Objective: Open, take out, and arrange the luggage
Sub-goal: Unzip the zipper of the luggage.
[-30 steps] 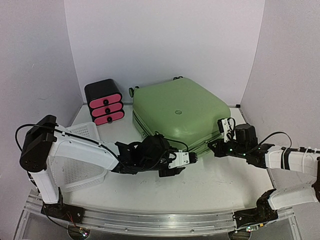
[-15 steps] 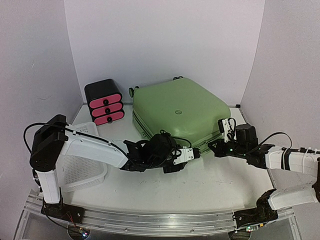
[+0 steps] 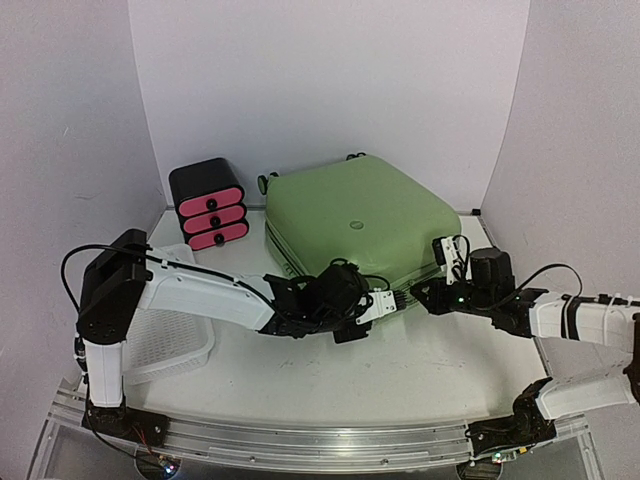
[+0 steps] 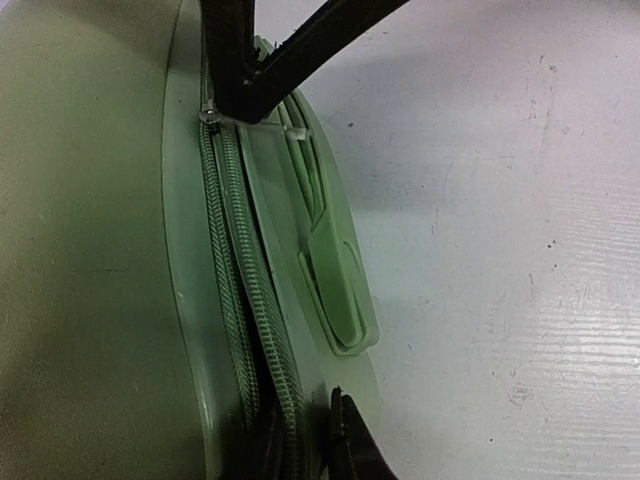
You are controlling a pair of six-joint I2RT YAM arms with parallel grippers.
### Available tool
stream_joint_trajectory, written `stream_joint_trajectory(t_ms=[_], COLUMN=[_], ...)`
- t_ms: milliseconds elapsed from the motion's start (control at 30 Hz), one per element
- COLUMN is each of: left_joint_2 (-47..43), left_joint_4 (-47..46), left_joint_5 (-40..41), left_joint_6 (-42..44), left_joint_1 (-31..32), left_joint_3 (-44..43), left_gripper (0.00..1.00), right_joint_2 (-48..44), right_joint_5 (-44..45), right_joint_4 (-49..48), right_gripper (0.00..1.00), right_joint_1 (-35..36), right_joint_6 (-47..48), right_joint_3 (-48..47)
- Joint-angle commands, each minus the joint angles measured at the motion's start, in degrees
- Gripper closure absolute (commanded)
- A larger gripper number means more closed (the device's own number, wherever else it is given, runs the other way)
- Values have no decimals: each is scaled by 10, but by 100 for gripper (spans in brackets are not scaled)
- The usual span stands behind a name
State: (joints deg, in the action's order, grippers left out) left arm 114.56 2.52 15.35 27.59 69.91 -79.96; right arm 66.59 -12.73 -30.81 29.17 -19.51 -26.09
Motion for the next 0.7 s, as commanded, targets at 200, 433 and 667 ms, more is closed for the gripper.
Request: stream_joint_trajectory(t_ms=[200,433,667], left_joint_2=[-33,-46,-61], left_joint_4=[34,34,33], left_joint_5=[20,12,2], left_joint_6=[-31,-41,-49], left_joint_1=[-10,-10,-10], left_joint_3=[-6,1,5], left_gripper=[96,100,100], right_joint_2=[38,-42,-30], right_joint_5=[-13,64,48], right_joint_4=[-67,-70,-82], right_gripper=[75,62,60], right_joint_1=[5,5,5], right_joint_6=[-22,-42,5], right_joint_3=[-1,41,41])
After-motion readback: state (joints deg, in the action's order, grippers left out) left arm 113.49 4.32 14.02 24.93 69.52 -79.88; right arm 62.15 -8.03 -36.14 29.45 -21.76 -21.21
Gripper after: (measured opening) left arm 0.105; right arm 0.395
